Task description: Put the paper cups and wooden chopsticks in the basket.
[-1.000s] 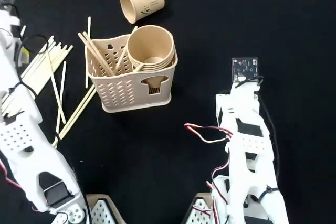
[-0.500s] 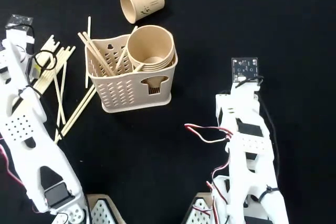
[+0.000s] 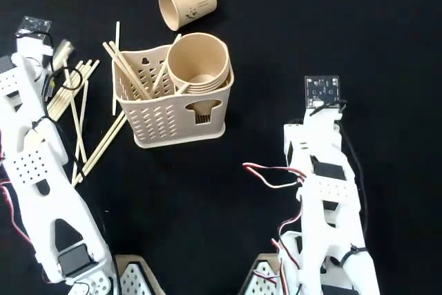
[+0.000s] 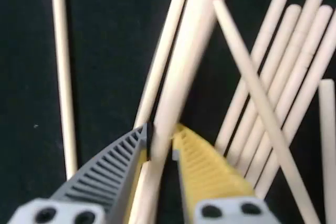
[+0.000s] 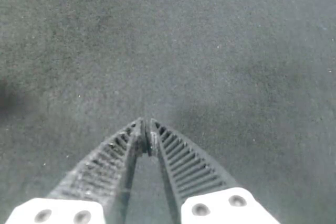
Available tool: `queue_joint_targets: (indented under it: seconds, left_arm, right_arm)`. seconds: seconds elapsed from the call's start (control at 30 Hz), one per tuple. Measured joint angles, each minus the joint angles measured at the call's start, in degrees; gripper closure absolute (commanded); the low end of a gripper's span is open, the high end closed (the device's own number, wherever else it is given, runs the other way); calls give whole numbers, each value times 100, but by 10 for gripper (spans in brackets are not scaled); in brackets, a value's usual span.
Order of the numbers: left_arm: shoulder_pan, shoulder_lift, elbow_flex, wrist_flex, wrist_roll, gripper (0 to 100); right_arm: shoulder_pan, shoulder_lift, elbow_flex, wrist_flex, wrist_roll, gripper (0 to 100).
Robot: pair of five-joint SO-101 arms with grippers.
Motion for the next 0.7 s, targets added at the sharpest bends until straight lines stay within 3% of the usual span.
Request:
queue_joint_targets:
  seconds: [0.23,0.53,0.7]
  left_arm:
    - [0,70,-334,352,-18,971]
    - [35,185,-2312,2268,0,971]
    - [229,-9,-2400,2505,290,971]
  right_arm:
    - [0,0,0,0,0,986]
    - [0,0,0,0,0,986]
    - [0,0,0,0,0,986]
